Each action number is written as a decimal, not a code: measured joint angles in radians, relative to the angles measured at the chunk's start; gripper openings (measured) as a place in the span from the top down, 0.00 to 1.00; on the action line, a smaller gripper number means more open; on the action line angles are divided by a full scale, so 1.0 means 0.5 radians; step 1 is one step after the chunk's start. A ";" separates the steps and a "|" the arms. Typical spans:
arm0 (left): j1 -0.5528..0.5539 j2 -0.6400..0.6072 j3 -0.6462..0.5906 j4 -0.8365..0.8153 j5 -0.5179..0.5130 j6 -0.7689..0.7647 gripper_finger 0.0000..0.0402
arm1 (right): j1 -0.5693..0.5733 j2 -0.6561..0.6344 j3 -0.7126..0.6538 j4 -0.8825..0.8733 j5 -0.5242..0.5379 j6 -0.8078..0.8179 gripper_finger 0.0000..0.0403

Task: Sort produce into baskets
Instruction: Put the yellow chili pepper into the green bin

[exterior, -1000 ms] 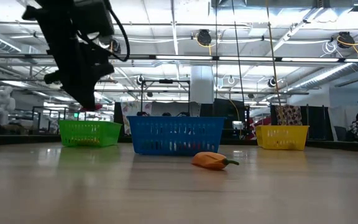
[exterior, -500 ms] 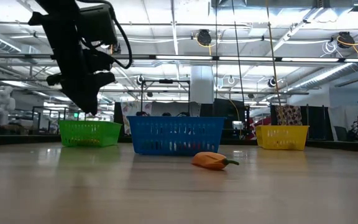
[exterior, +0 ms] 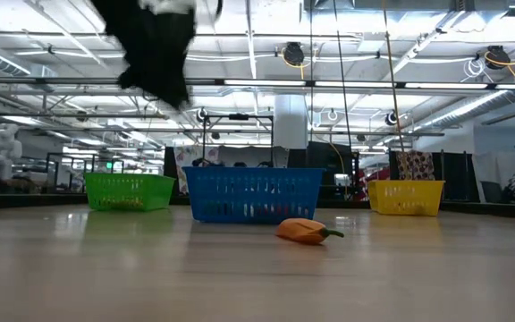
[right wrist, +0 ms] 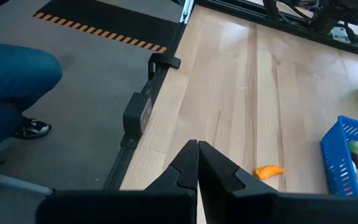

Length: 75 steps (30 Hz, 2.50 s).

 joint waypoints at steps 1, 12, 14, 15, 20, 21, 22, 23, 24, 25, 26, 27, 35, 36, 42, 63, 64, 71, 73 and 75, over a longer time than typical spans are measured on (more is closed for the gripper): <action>-0.056 0.000 0.042 0.062 0.008 0.059 0.60 | -0.001 0.000 0.000 0.001 0.000 -0.006 1.00; -0.700 0.223 0.096 1.080 0.068 0.844 0.60 | -0.002 0.000 0.000 0.041 0.002 -0.008 1.00; -0.784 0.344 0.096 1.215 0.117 0.965 0.60 | -0.002 0.000 0.000 0.051 0.003 -0.008 1.00; -0.818 0.411 0.096 1.295 0.140 1.016 0.60 | -0.002 0.000 0.000 0.063 0.002 -0.012 1.00; -0.891 0.772 0.121 1.664 0.164 1.201 0.60 | -0.010 0.000 0.000 0.085 0.003 -0.088 1.00; -0.891 0.844 0.147 1.697 0.179 1.230 0.60 | -0.012 0.000 0.000 0.085 0.003 -0.094 1.00; -0.891 0.915 0.179 1.709 0.208 1.255 0.60 | -0.017 0.000 0.000 0.084 0.003 -0.099 1.00; -0.885 0.992 0.225 1.714 0.247 1.285 0.60 | -0.022 0.000 0.000 0.082 0.003 -0.107 1.00; -0.881 1.067 0.280 1.728 0.294 1.315 0.60 | -0.024 0.000 0.000 0.082 0.003 -0.114 1.00; -0.877 1.134 0.329 1.726 0.336 1.343 0.60 | -0.029 0.000 0.000 0.080 0.003 -0.122 1.00; -0.873 1.200 0.379 1.716 0.382 1.381 0.60 | -0.034 0.000 0.000 0.078 0.002 -0.137 1.00; -0.872 1.268 0.442 1.710 0.437 1.404 0.60 | -0.038 0.000 0.000 0.078 0.002 -0.150 1.00; -0.869 1.540 0.851 1.505 0.483 1.579 0.60 | -0.042 0.000 0.000 0.043 -0.002 -0.166 1.00; -0.866 1.544 0.878 1.415 0.451 1.612 0.60 | -0.042 0.000 0.000 0.036 -0.007 -0.158 1.00; -0.817 1.545 0.906 1.158 0.427 1.513 0.60 | -0.041 -0.001 0.000 0.034 -0.056 -0.148 1.00; -0.777 1.693 0.906 0.854 0.446 1.480 0.60 | -0.040 -0.001 0.000 0.004 -0.058 -0.059 1.00; -0.777 1.691 0.906 0.833 0.457 1.478 0.60 | -0.040 -0.001 0.000 0.004 -0.058 -0.059 1.00; -0.771 1.688 0.909 0.788 0.556 1.479 0.60 | -0.040 -0.001 0.000 0.005 -0.058 -0.058 1.00; -0.772 1.688 0.909 0.781 0.564 1.479 0.61 | -0.040 -0.001 0.000 0.005 -0.058 -0.050 1.00; -0.770 1.688 0.909 0.777 0.575 1.479 0.63 | -0.040 -0.001 0.000 0.005 -0.058 -0.043 1.00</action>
